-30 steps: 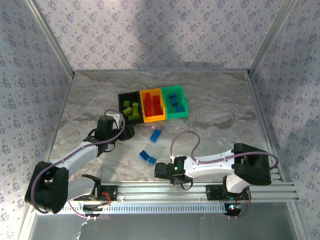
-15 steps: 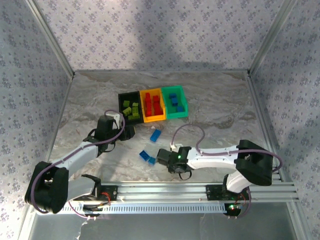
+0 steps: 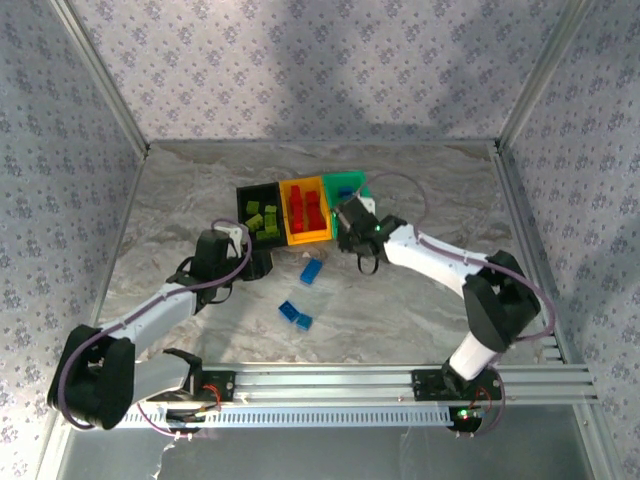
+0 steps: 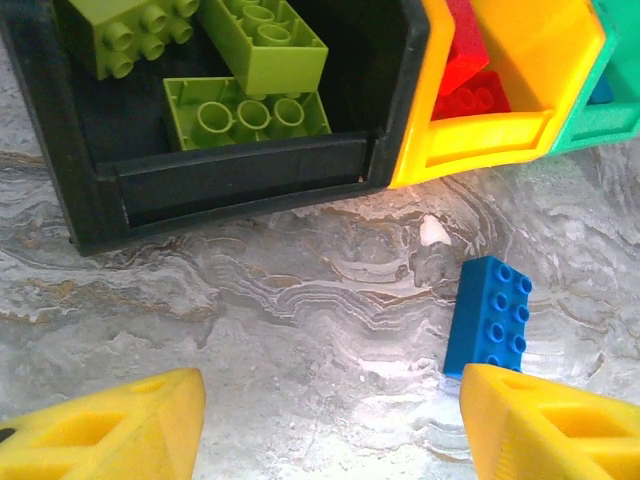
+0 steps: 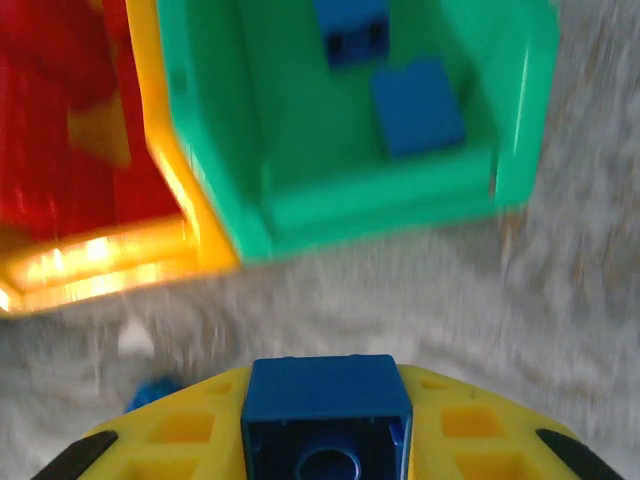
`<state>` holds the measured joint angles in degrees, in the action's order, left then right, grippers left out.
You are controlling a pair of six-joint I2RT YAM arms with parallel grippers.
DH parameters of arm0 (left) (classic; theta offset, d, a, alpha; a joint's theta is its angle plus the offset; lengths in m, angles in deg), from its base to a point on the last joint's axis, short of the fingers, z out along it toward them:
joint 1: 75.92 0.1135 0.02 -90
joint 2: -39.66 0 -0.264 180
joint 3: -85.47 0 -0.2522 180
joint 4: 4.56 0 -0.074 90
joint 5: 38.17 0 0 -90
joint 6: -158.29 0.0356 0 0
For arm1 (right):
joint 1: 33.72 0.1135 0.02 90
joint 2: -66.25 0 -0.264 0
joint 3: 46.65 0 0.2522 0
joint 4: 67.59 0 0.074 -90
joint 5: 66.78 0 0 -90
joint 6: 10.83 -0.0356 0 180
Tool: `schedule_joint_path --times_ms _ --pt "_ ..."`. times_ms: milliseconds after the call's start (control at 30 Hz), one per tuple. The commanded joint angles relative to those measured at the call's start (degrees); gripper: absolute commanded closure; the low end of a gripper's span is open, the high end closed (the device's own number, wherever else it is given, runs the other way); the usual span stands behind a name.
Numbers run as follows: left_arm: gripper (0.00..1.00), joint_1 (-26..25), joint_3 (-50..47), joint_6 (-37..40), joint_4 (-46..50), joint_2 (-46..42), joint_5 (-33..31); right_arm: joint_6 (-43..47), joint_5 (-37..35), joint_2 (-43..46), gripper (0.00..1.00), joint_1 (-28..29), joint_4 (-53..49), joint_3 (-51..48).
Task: Sort the legos into containers by color
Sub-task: Place the lego in the container, then pick up the lego from the center of the table.
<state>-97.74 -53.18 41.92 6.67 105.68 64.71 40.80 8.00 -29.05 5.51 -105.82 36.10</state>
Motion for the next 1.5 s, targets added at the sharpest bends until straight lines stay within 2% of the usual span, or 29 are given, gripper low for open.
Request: schedule_joint_path --times_ms 0,133,200,267,400,667,833,1000,1200,1333,1467 --pt "0.32 -1.9 2.2 1.4 -0.4 -0.2 1.1 7.8 2.1 -4.7 0.67 -4.0 1.3 7.7" --pt "0.32 -5.5 3.7 2.6 -0.6 2.7 0.0 11.5 2.9 -11.8 0.62 -6.9 -1.8 18.0" --pt "0.32 -7.9 5.1 3.9 0.3 4.3 -1.3 12.9 3.3 -15.3 0.56 -7.5 -3.7 22.6" --pt "0.32 -10.0 5.9 4.8 0.5 5.5 -2.2 13.8 3.5 -17.4 0.41 -7.7 -4.0 25.1" --pt "0.32 -13.3 7.0 5.1 -1.2 9.2 -2.1 14.4 5.6 -18.7 0.37 -7.8 -2.7 24.7" --pt "0.32 -18.7 12.6 7.7 2.0 16.4 -3.9 15.5 6.4 -7.1 0.37 -6.2 4.4 7.3" --pt "0.31 -19.0 15.0 9.9 5.9 16.6 -4.3 18.7 5.3 1.6 0.36 -5.0 6.2 -4.4" --pt "0.30 -19.0 13.9 10.9 5.4 15.7 -4.6 22.2 4.4 8.8 0.36 -5.0 10.6 -13.7" --pt "0.30 -19.1 16.4 12.3 6.9 20.3 -4.7 26.9 -4.3 13.5 0.36 -0.8 16.5 -20.6" --pt "0.30 -19.6 18.5 12.8 7.4 23.4 -3.8 26.4 -4.9 14.7 0.36 -0.2 20.9 -24.3" --pt "0.31 -20.7 21.2 13.7 8.4 27.7 -4.5 25.5 -6.0 15.1 0.36 -0.5 20.8 -24.8"
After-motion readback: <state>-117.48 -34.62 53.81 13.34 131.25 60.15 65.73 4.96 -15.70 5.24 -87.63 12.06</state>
